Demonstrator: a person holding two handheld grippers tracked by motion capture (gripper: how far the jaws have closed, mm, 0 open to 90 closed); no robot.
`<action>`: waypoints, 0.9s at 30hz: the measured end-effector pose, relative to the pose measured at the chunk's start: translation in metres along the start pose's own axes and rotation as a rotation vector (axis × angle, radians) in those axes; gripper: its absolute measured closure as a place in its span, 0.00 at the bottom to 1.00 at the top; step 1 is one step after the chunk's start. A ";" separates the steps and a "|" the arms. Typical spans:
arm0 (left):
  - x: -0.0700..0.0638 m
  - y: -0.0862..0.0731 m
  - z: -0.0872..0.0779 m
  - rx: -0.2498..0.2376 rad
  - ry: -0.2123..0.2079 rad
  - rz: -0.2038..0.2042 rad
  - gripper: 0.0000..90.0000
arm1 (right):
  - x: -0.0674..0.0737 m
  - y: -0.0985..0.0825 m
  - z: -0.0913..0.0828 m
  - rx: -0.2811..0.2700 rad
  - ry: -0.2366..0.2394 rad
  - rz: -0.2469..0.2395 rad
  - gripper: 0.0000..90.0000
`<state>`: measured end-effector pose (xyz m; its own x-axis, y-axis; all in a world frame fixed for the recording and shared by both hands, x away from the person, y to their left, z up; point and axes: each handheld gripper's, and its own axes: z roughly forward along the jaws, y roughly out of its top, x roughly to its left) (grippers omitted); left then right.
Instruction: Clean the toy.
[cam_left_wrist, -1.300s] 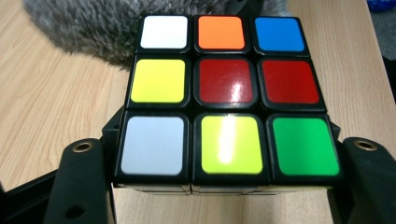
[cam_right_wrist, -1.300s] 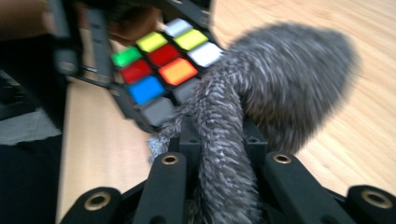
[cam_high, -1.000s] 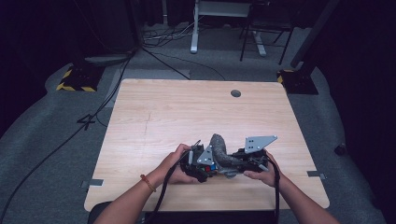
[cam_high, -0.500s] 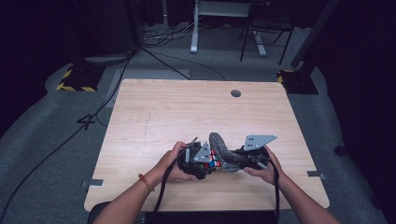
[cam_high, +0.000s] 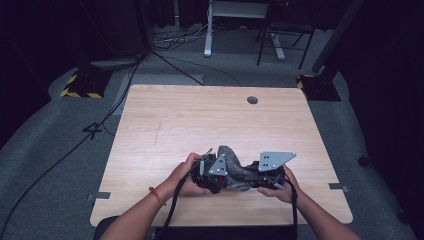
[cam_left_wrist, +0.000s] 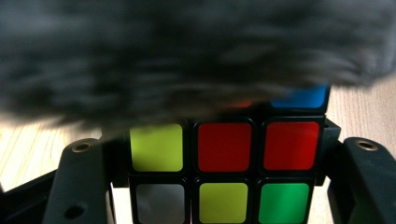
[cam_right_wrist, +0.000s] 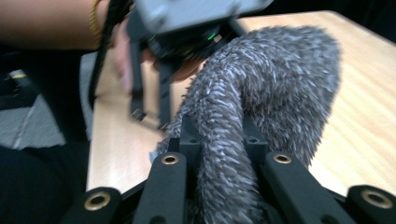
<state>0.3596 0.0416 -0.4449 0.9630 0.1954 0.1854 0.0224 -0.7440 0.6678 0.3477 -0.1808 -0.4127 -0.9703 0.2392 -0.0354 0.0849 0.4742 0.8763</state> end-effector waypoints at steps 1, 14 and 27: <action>-0.001 0.001 -0.001 0.002 0.003 0.002 0.37 | -0.002 -0.001 0.000 0.002 -0.018 0.005 0.85; 0.006 -0.002 -0.018 -0.045 0.032 -0.020 0.37 | -0.028 -0.025 0.004 0.114 -0.068 0.089 0.86; -0.002 0.003 -0.004 -0.020 -0.003 -0.002 0.37 | -0.004 0.000 -0.002 0.008 -0.049 0.006 0.86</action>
<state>0.3566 0.0417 -0.4404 0.9637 0.1955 0.1819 0.0195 -0.7309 0.6822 0.3514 -0.1837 -0.4116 -0.9575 0.2832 -0.0541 0.0925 0.4795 0.8727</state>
